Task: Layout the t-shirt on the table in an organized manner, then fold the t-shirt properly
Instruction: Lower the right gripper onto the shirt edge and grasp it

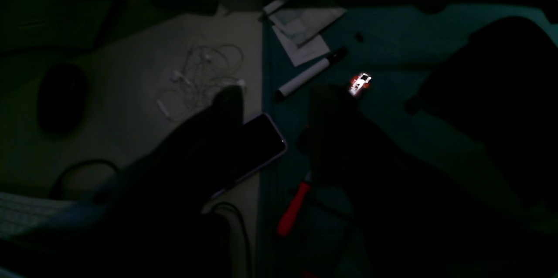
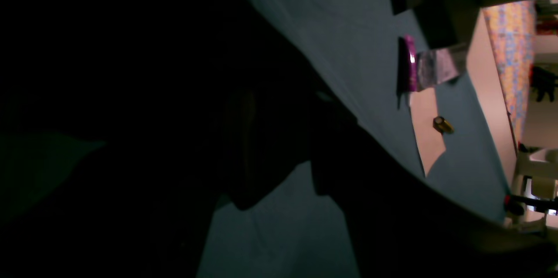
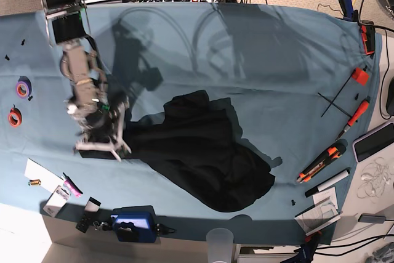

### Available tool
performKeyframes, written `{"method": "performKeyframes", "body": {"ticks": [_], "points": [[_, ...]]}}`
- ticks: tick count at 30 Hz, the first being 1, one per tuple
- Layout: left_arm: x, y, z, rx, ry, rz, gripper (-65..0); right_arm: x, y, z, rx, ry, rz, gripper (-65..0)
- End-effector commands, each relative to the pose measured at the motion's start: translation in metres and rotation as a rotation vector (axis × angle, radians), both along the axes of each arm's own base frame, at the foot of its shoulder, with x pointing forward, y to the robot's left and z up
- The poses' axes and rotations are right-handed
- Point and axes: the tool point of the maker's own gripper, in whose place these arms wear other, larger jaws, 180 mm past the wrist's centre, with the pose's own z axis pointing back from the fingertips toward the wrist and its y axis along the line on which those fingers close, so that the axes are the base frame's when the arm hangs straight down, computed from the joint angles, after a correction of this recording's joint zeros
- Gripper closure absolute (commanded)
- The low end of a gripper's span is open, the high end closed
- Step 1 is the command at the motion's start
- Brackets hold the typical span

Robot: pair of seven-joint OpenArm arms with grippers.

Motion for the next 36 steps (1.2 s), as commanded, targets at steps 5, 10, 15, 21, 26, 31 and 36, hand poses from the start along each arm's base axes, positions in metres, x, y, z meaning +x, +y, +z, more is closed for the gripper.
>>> {"method": "performKeyframes", "body": {"ticks": [5, 10, 15, 21, 26, 31, 36], "points": [[0.001, 0.005, 0.023, 0.018, -0.053, -0.001, -25.3, 0.01, -0.009, 0.019, -0.024, -0.047, -0.019, -20.6], [0.001, 0.005, 0.023, 0.018, -0.053, -0.001, -25.4, 0.009, -0.016, 0.006, -0.021, -0.02, -0.028, -20.6], [0.001, 0.005, 0.023, 0.018, -0.053, -0.001, -25.4, 0.01, -0.034, -0.022, -0.003, 0.014, -0.056, -19.3], [0.001, 0.004, 0.023, 0.017, -0.058, -0.001, -25.3, 0.014, -0.058, 0.005, -0.051, -0.096, -0.228, 0.0], [0.001, 0.004, 0.023, 0.018, -0.057, -0.001, -25.3, 0.019, -0.062, 0.073, -0.149, -0.281, -0.305, 0.0], [0.001, 0.004, 0.023, 0.018, -0.056, -0.001, -25.3, 0.013, -0.056, 0.125, -0.149, -0.382, -0.318, 0.0], [0.001, 0.004, 0.023, 0.018, -0.057, -0.001, -25.3, 0.002, -0.065, 0.129, -0.167, -0.355, -0.376, 0.0]]}}
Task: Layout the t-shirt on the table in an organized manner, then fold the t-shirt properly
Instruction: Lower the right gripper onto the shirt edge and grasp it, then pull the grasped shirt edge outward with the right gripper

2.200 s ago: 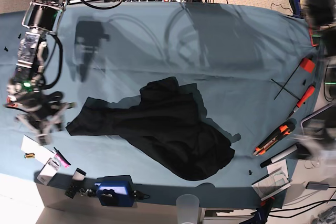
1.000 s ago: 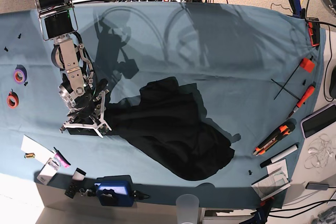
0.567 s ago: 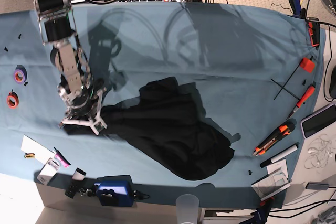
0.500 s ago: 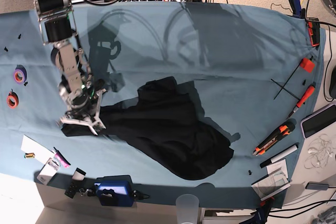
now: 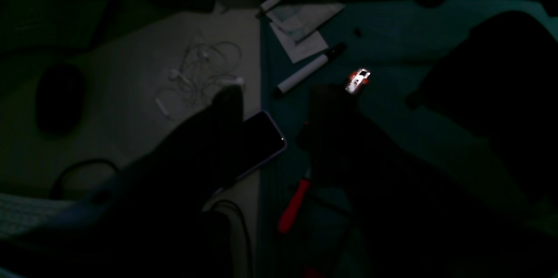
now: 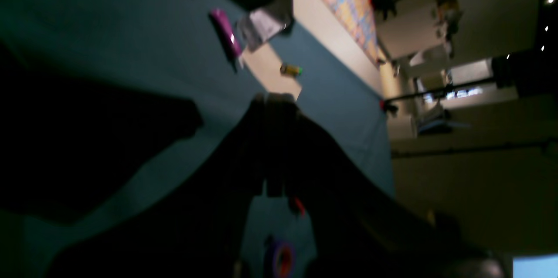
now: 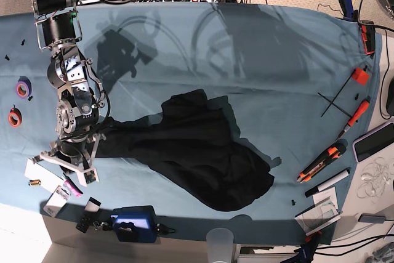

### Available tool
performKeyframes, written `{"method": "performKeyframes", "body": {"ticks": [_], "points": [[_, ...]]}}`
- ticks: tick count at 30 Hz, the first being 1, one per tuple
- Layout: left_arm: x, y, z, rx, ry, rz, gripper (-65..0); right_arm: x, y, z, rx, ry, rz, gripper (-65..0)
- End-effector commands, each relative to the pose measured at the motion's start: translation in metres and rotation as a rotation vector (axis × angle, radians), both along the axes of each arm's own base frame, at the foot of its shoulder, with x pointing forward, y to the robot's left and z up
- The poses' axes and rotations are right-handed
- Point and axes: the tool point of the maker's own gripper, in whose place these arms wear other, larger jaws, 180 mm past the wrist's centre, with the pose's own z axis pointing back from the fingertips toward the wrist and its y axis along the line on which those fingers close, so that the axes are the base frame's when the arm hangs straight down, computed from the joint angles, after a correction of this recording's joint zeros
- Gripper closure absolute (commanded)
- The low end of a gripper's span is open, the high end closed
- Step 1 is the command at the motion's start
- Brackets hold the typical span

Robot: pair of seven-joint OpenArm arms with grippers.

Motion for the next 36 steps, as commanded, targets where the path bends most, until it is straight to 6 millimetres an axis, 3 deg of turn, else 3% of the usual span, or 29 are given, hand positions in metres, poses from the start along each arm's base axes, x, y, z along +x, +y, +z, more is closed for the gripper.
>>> {"method": "performKeyframes", "body": {"ticks": [1, 8, 13, 18, 21, 24, 27, 32, 36], "points": [[0.002, 0.005, 0.025, 0.017, -0.065, 0.002, -25.3, 0.005, -0.006, 0.02, -0.021, -0.052, -0.009, 0.0], [0.002, 0.004, 0.024, 0.015, -0.065, 0.001, -25.3, 0.0, -0.009, 0.013, -0.003, -0.021, -0.04, 0.0], [0.002, 0.004, 0.024, 0.015, -0.065, 0.002, -25.3, 0.003, 0.011, -0.005, 0.154, 0.016, 0.024, 0.0], [0.002, 0.004, 0.023, 0.015, -0.063, 0.002, -25.3, 0.011, 0.014, 0.005, 0.22, -0.062, 0.076, 0.0], [0.002, 0.004, 0.022, 0.014, -0.06, 0.003, -25.3, 0.014, -0.004, 0.021, 0.32, -0.133, 0.054, 0.0], [0.002, 0.005, 0.022, 0.011, -0.06, 0.007, -25.3, 0.011, -0.042, 0.044, 0.439, -0.243, -0.018, 0.0], [0.002, 0.005, 0.022, 0.011, -0.06, 0.007, -25.3, 0.002, -0.077, 0.052, 0.608, -0.297, -0.047, 0.0], [0.002, 0.005, 0.022, 0.011, -0.06, 0.007, -25.4, -0.01, -0.11, 0.029, 0.894, -0.305, -0.018, 0.0], [0.002, 0.005, 0.022, 0.011, -0.06, 0.007, -25.3, -0.022, -0.124, -0.015, 0.991, -0.212, -0.05, 0.0]]}}
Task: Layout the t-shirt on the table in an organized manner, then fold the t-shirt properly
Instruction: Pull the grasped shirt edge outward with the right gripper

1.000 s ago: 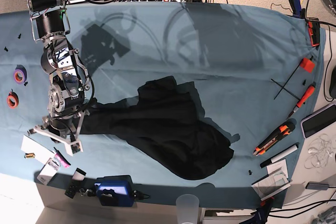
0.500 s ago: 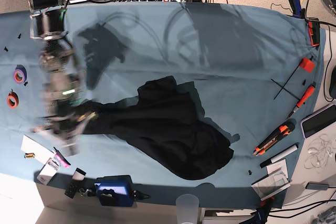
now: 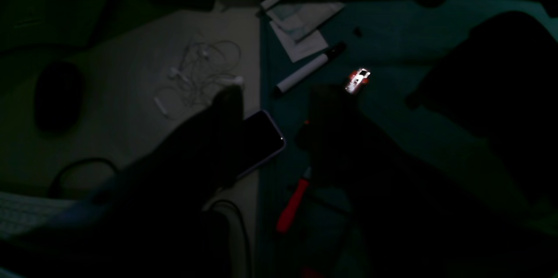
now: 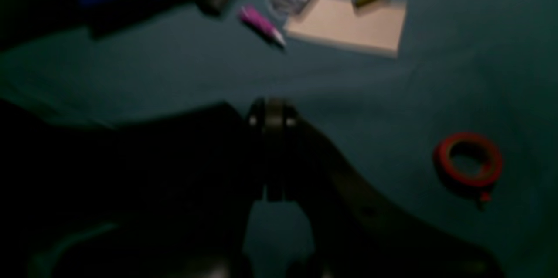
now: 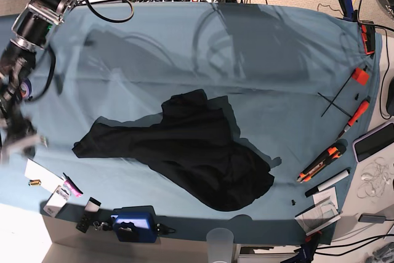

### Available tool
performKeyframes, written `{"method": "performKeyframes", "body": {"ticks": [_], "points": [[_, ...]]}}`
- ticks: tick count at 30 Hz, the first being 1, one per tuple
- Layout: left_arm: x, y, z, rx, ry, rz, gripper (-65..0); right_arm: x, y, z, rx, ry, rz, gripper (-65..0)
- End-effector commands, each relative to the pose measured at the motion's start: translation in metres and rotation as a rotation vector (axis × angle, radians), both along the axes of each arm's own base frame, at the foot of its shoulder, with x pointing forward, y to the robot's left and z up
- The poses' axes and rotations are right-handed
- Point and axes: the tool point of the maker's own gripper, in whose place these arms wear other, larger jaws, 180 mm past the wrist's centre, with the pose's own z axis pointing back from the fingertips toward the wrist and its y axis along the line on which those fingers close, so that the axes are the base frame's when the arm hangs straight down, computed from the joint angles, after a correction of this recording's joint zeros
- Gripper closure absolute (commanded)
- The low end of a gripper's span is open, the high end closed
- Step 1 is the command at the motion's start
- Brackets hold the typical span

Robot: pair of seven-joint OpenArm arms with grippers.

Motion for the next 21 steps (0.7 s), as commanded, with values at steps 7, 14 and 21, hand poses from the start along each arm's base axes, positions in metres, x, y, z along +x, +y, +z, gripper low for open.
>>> {"method": "performKeyframes", "body": {"ticks": [7, 14, 21], "points": [[0.002, 0.005, 0.024, 0.015, -0.063, 0.004, -25.4, 0.004, -0.009, 0.003, 0.039, -0.015, -0.014, 0.0], [0.003, 0.005, 0.026, 0.013, -0.077, 0.004, -25.3, 0.014, -0.007, 0.017, 0.044, -0.041, -0.008, 0.0], [0.003, 0.005, 0.026, 0.013, -0.077, 0.004, -25.4, 0.017, -0.004, 0.018, 0.043, -0.046, -0.002, -27.5]]}}
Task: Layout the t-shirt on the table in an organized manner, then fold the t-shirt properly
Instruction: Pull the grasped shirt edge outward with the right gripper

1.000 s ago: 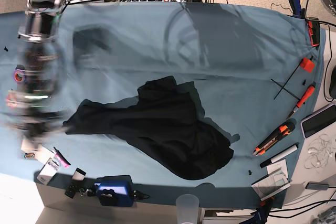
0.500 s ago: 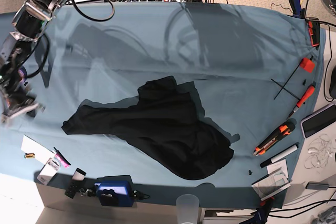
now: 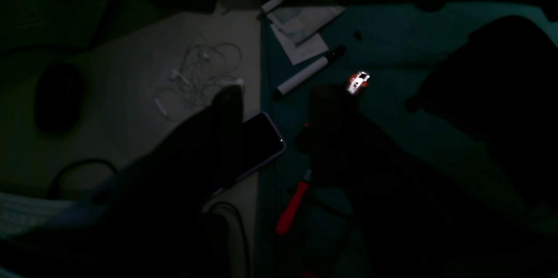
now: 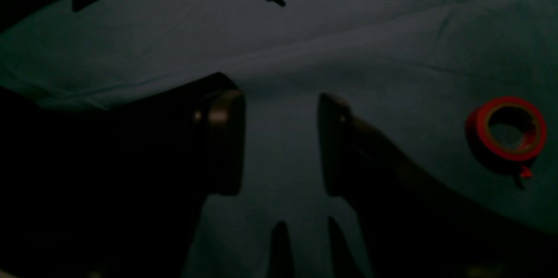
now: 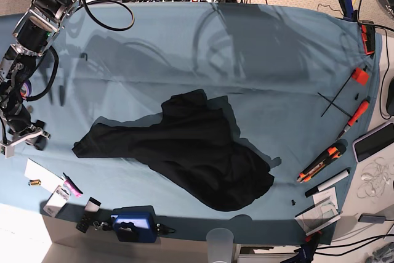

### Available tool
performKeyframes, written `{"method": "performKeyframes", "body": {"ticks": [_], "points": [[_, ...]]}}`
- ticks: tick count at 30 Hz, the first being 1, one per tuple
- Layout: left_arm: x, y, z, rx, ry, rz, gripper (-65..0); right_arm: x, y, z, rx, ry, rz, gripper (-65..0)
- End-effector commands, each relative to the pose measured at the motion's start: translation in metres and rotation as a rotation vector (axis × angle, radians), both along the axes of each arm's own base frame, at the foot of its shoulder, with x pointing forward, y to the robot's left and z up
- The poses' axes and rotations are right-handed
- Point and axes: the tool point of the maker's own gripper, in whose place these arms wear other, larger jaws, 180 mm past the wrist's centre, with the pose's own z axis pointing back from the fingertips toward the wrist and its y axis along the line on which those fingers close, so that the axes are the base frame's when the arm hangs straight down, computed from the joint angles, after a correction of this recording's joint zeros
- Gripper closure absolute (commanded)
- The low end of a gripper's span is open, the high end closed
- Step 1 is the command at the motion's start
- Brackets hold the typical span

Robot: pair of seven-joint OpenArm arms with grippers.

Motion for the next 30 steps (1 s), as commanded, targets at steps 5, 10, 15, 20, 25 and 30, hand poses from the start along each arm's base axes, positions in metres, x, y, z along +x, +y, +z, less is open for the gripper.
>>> {"method": "performKeyframes", "body": {"ticks": [5, 10, 15, 20, 25, 30], "points": [[0.003, 0.004, 0.024, 0.013, -0.066, 0.003, -25.4, 0.012, 0.012, 0.015, 0.041, -0.06, 0.018, -27.5], [0.003, 0.002, 0.022, 0.004, -0.066, 0.0, -25.4, 0.018, 0.049, -0.019, 0.16, -0.037, 0.037, -27.5], [0.003, -0.004, 0.011, -0.011, -0.05, -0.01, -25.4, 0.02, 0.066, -0.065, 0.3, -0.018, -0.005, -27.5], [0.004, -0.007, 0.009, -0.019, -0.049, -0.014, -25.3, 0.02, 0.082, -0.077, 0.392, -0.023, 0.016, -27.5], [0.005, -0.007, 0.011, -0.02, -0.061, -0.014, -25.4, 0.026, 0.1, -0.078, 0.433, -0.04, 0.031, -27.5], [0.005, -0.007, 0.011, -0.02, -0.06, -0.014, -25.4, 0.033, 0.116, -0.079, 0.461, -0.057, 0.023, -27.5]]}}
